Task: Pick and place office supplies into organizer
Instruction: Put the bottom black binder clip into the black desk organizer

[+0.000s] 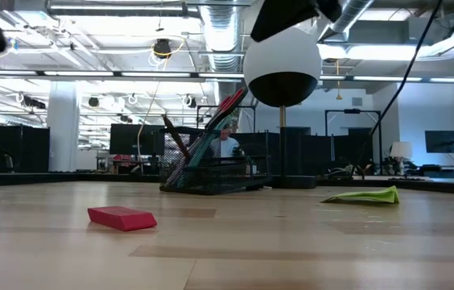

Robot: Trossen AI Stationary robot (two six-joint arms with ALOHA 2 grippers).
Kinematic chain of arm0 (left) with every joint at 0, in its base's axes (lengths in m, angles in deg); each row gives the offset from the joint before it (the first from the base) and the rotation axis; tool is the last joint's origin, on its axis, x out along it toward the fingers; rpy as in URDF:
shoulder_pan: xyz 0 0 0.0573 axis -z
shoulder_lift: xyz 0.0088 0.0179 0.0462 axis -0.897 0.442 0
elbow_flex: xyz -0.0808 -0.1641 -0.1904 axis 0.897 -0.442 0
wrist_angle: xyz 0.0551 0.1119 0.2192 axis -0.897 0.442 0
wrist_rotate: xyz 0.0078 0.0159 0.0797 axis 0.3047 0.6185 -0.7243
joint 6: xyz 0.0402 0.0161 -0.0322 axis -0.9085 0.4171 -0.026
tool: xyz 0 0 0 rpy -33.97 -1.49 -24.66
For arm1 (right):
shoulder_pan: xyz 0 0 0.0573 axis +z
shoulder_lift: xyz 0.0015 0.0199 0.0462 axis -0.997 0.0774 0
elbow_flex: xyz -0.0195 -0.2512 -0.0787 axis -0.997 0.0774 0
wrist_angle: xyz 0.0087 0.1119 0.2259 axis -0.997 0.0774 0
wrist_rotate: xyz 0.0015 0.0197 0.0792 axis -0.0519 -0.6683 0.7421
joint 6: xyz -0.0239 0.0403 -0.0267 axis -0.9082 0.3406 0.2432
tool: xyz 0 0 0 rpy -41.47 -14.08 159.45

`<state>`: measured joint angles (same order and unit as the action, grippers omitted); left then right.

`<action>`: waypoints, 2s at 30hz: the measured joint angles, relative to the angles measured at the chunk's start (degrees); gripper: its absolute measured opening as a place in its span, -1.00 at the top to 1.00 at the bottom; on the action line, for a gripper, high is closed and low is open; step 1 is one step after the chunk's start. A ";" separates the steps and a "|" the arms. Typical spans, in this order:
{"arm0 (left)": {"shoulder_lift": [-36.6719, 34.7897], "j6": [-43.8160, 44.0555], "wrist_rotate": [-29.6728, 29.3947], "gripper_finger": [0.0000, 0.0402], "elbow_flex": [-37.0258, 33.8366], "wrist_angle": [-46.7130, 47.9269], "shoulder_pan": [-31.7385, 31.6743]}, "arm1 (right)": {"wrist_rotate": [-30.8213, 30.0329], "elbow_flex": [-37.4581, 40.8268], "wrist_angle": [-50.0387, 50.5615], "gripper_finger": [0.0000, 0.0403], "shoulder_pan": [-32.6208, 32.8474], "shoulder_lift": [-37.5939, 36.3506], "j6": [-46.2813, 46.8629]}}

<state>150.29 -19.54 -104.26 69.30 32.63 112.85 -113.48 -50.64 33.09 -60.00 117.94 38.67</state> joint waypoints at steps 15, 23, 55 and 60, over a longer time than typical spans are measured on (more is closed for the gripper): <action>0.00 -7.67 0.69 -0.12 0.00 5.34 5.29 | -0.57 0.00 -0.26 1.00 5.31 0.00 0.27; 0.00 -28.09 -2.63 -0.12 0.00 7.33 3.86 | -0.57 0.00 -0.51 1.00 4.39 0.00 0.29; 8.66 -44.31 0.59 -0.11 0.24 5.19 0.74 | -0.34 0.00 -0.45 1.00 3.92 -0.07 0.27; 8.74 -44.70 -0.41 -0.11 0.20 5.12 -0.66 | -0.35 0.00 -0.48 1.00 3.50 -0.07 0.27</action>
<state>159.03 -64.23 -104.67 69.50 37.76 112.19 -113.83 -50.64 32.61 -56.50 117.87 38.94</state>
